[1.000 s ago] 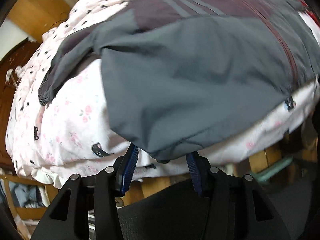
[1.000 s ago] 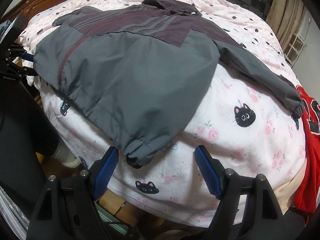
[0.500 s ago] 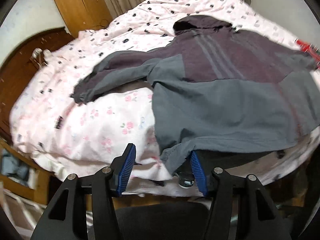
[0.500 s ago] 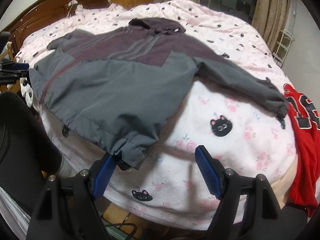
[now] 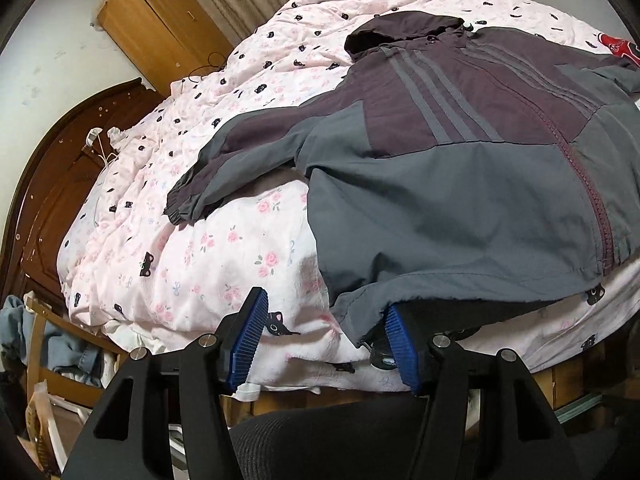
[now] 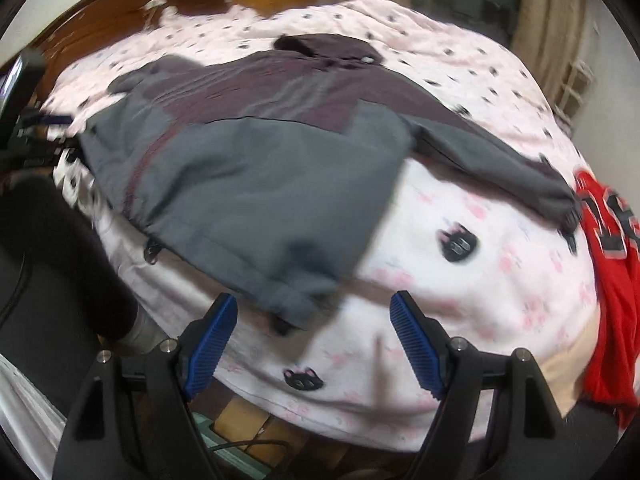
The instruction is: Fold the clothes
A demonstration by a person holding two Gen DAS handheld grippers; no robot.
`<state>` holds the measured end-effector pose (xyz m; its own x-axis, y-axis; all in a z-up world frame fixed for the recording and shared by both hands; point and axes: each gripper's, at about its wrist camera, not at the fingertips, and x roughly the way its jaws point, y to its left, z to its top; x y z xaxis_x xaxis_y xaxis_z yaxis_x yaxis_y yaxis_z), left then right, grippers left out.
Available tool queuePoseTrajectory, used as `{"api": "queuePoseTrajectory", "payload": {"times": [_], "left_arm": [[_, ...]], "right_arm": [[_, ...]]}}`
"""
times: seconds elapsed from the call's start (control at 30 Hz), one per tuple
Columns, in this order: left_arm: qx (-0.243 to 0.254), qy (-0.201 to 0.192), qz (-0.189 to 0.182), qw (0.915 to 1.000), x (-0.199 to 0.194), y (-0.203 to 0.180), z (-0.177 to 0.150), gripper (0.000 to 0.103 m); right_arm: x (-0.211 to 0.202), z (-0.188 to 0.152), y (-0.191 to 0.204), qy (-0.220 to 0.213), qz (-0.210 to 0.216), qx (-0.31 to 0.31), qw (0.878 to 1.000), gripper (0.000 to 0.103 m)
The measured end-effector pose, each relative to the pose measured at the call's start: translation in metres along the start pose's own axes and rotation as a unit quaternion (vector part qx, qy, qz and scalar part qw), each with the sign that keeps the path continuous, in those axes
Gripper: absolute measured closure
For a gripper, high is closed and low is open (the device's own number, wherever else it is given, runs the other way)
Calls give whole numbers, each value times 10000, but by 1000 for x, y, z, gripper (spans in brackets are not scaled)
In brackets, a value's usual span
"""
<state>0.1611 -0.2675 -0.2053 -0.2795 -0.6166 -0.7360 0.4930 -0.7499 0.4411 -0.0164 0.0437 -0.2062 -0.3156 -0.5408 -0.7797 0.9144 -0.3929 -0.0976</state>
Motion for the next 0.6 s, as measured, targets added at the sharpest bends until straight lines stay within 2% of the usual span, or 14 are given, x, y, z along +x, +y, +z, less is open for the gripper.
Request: {"api": "queuePoseTrajectory", "payload": {"times": [0.13, 0.23, 0.3, 0.33, 0.5, 0.6], "left_arm": [[103, 250, 116, 9996, 10, -5, 0, 49], [159, 444, 207, 9987, 16, -7, 0, 48], [113, 469, 278, 9985, 16, -5, -1, 48], [89, 481, 313, 9983, 16, -5, -2, 48], [-145, 534, 446, 9975, 13, 6, -3, 46], [-336, 598, 436, 9967, 8, 16, -4, 46]], "right_arm": [[18, 6, 12, 17, -401, -161, 9991, 23], [25, 10, 9, 52, -556, -20, 9984, 28], [23, 9, 0, 187, -240, 240, 9993, 65], [22, 8, -4, 271, -50, 356, 9990, 71], [-7, 7, -9, -38, -62, 283, 9996, 76], [-18, 6, -8, -14, 32, 233, 9997, 77]]}}
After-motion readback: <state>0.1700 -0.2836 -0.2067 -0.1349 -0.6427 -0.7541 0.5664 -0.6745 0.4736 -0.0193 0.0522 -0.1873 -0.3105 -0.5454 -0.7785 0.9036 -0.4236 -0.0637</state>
